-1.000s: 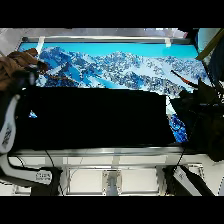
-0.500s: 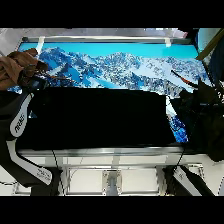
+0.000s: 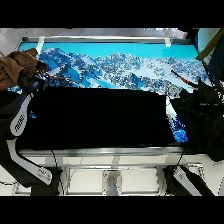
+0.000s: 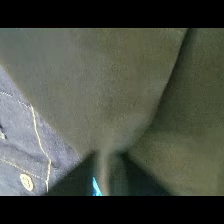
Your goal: Fold the clothes and pants, and hang the long-sleeved shirts on hangers.
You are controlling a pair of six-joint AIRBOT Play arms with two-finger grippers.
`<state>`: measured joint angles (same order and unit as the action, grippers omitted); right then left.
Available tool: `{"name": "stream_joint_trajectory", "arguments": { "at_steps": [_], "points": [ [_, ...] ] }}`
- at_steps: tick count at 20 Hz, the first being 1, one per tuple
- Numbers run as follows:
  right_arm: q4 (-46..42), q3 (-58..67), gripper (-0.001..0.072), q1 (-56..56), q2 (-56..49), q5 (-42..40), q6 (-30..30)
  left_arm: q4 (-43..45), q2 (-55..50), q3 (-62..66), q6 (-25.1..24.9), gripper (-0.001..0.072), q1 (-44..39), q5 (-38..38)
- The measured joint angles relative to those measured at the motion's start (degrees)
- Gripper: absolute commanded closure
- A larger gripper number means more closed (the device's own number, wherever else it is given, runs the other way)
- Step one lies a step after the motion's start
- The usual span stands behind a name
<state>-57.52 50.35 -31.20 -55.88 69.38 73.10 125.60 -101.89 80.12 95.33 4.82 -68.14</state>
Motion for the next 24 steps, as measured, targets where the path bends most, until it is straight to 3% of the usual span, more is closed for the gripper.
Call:
{"name": "stream_joint_trajectory", "arguments": {
  "at_steps": [4,8,13,14,15,16,21,24],
  "points": [
    [0.07,0.0,0.0351,0.0,0.0,-0.02,-0.02,1.7,0.83,0.2,0.37,0.0701,1.51,2.01],
    [0.13,0.0,0.0351,0.0,0.0,0.07,-0.02,2.03,6.14,0.35,4.9,0.0701,6.19,2.4],
    [0.11,0.0,0.0351,0.0,0.0,0.17,-0.02,-6.05,14.6,-1.66,7.56,0.07,17.25,0.11],
    [0.11,0.0,0.0351,0.0,0.0,0.17,-0.02,-7.67,16.02,-2.84,7.65,0.0621,19.37,-0.61],
    [0.09,0.0,0.0351,0.0,0.0,0.2,-0.02,-9.44,17.27,-4.37,7.65,0.0277,21.51,-1.36],
    [0.09,0.0,0.0351,0.0,0.0,0.17,-0.02,-10.88,18.23,-6.1,7.61,0.0006,23.52,-2.51],
    [-0.09,0.0,0.0351,0.0,0.0,0.52,-0.02,-16.02,21.22,-11.04,7.39,0.0,28.7,-4.15],
    [-2.32,0.0,0.0351,0.0,0.0,0.94,-0.04,-18.51,24.87,-11.85,8.72,0.0,29.55,-0.46]
  ]
}}
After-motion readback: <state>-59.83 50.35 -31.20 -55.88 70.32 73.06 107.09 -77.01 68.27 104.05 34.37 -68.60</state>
